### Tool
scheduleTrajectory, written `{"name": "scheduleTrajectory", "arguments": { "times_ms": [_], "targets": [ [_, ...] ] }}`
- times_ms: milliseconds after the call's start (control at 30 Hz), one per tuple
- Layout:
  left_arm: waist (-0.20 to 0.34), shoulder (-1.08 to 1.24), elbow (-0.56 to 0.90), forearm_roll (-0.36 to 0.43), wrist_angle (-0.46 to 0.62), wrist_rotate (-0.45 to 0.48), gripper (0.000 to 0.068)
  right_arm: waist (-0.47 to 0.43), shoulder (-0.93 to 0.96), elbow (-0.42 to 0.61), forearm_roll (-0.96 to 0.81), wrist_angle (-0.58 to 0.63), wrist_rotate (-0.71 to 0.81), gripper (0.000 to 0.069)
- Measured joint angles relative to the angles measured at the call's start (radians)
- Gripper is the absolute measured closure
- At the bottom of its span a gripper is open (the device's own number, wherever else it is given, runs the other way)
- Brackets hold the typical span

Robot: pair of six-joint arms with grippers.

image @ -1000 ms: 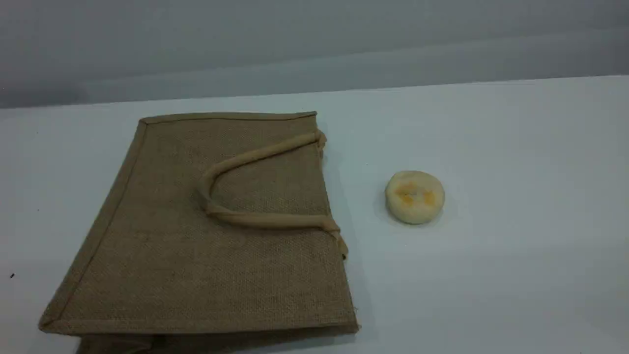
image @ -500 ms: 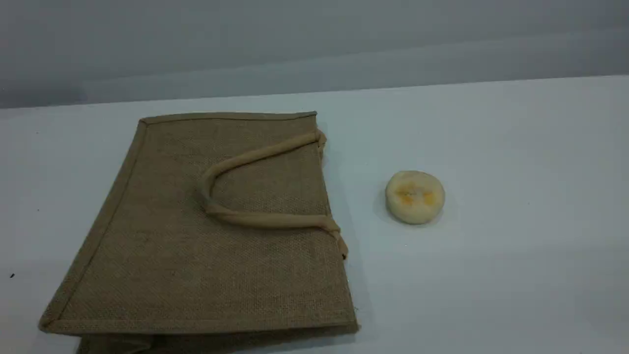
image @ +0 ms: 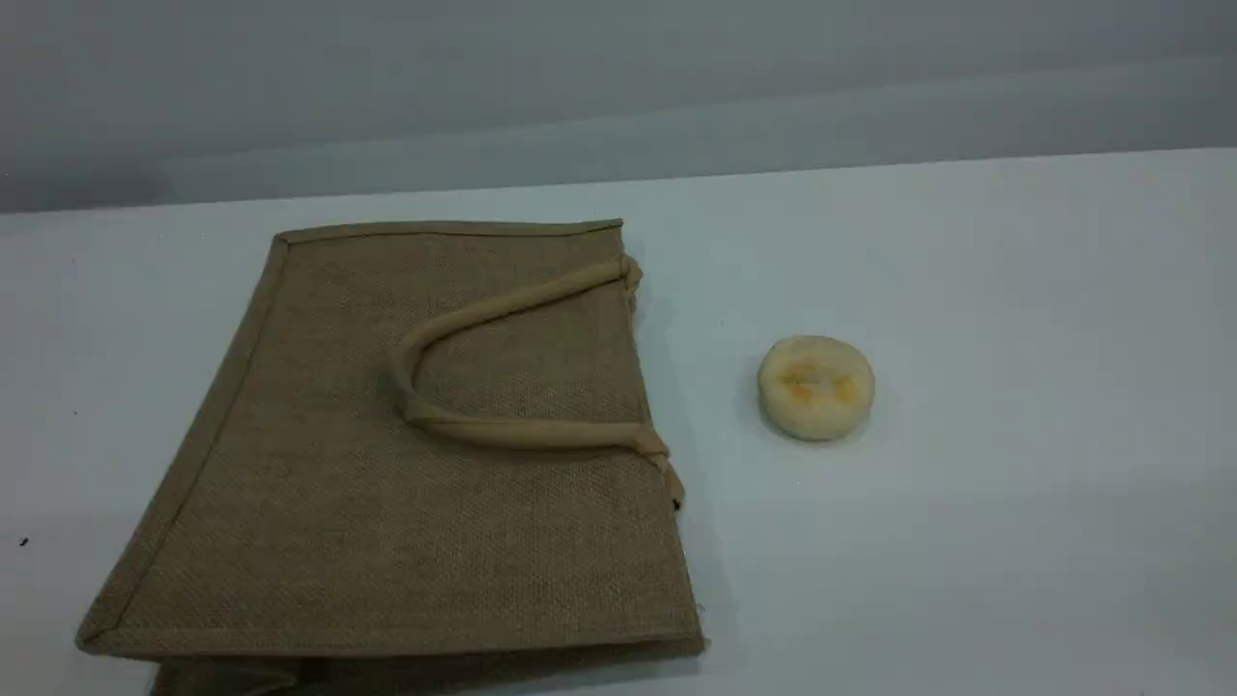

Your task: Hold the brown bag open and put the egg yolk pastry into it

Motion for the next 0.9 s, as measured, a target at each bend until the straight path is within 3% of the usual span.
{"name": "scheduleTrajectory", "arguments": {
  "times_ms": [500,600,733,900],
  "targets": [
    [0.0,0.0,0.0,0.0,-0.002,0.005,0.0214,0.0,0.0,0.0,0.049,-0.007,-0.025,0.025],
    [0.0,0.018,-0.028,-0.001,-0.044,0.021,0.0214,0.0,0.004,-0.008,0.097,-0.015,-0.067,0.025],
    [0.0,0.1,-0.063,-0.002,-0.127,0.025,0.0214,0.0,0.087,-0.03,0.155,-0.081,-0.116,0.025],
    [0.0,0.291,-0.111,-0.042,-0.196,0.028,0.0214,0.0,0.25,-0.043,0.293,-0.259,-0.227,0.025]
  ]
}}
